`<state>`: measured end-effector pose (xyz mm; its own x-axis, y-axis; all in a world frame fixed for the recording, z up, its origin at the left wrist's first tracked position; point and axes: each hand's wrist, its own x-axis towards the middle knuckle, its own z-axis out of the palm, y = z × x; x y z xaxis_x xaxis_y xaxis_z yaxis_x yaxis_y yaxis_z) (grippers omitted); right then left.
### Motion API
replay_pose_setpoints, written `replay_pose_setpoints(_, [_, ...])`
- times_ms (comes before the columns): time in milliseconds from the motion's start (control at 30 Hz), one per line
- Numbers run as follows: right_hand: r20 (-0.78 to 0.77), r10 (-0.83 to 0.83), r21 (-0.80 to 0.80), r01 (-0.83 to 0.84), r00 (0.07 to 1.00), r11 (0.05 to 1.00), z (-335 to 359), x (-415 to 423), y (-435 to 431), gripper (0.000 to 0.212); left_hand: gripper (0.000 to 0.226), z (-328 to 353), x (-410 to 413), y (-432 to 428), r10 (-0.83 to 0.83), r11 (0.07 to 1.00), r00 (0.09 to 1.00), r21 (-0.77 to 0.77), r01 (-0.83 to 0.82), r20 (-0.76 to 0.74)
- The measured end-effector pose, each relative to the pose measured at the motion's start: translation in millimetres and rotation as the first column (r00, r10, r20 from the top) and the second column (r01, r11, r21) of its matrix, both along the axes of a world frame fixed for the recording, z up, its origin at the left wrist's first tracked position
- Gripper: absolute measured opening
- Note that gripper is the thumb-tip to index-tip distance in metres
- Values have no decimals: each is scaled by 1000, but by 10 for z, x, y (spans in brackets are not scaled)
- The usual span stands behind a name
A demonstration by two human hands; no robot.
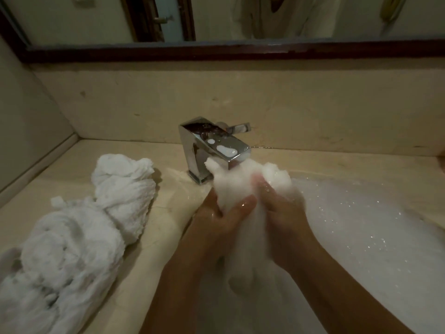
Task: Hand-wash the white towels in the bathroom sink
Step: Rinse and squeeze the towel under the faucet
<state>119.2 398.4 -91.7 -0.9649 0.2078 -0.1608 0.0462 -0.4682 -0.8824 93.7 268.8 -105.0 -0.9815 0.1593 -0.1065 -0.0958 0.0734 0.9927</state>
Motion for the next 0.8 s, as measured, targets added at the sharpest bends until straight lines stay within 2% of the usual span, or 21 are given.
replay_pose_setpoints(67, [-5, -8, -21, 8, 1000, 1000, 29, -23, -8, 38, 77, -1, -18, 28, 56, 998, 997, -38, -58, -58])
replay_pose_setpoints(133, [21, 39, 86, -41, 999, 995, 35, -44, 28, 39, 46, 6, -68, 45, 74, 995, 994, -61, -79, -83])
replay_pose_setpoints(200, [35, 62, 207, -68, 997, 976, 31, -46, 103, 23, 25, 57, -86, 74, 56, 996, 997, -67, -59, -51])
replay_pose_setpoints(267, [25, 54, 210, -58, 998, 976, 36, -23, 152, 32, 15, 48, -95, 52, 120, 992, 989, -31, -123, -89])
replay_pose_setpoints(333, [20, 49, 179, -51, 999, 982, 22, -9, 161, 42, 20, 88, -77, 60, 181, 982, 983, 68, -179, -26])
replay_pose_setpoints(400, [37, 80, 283, -87, 996, 955, 15, 20, 134, 46, 23, 109, -77, 65, 206, 971, 978, 118, -209, 34])
replay_pose_setpoints(467, [58, 172, 340, -182, 983, 923, -3, 40, 134, 56, 16, 148, -77, 85, 216, 970, 976, 112, -215, 7])
replay_pose_setpoints(533, [20, 249, 288, -245, 968, 926, 7, 42, 130, 57, 10, 152, -81, 97, 243, 965, 969, 110, -237, -35])
replay_pose_setpoints(633, [-83, 265, 319, -226, 961, 921, 5, 13, 104, 53, 13, 202, -79, 103, 228, 958, 973, 173, -231, 36])
replay_pose_setpoints(667, [-98, 238, 355, -190, 966, 915, -9, 6, 83, 51, 21, 208, -89, 99, 219, 951, 973, 207, -229, 67])
replay_pose_setpoints(733, [-90, 152, 429, -100, 984, 898, -64, 5, 50, 48, 59, 210, -84, 93, 186, 944, 975, 251, -212, 125])
replay_pose_setpoints(767, [-90, 112, 459, -59, 990, 887, -94, 4, 50, 48, 69, 178, -76, 82, 195, 941, 972, 253, -223, 131])
replay_pose_setpoints(800, [-90, 66, 472, -15, 994, 881, -122, -3, 52, 49, 67, 150, -65, 76, 197, 948, 975, 235, -216, 104])
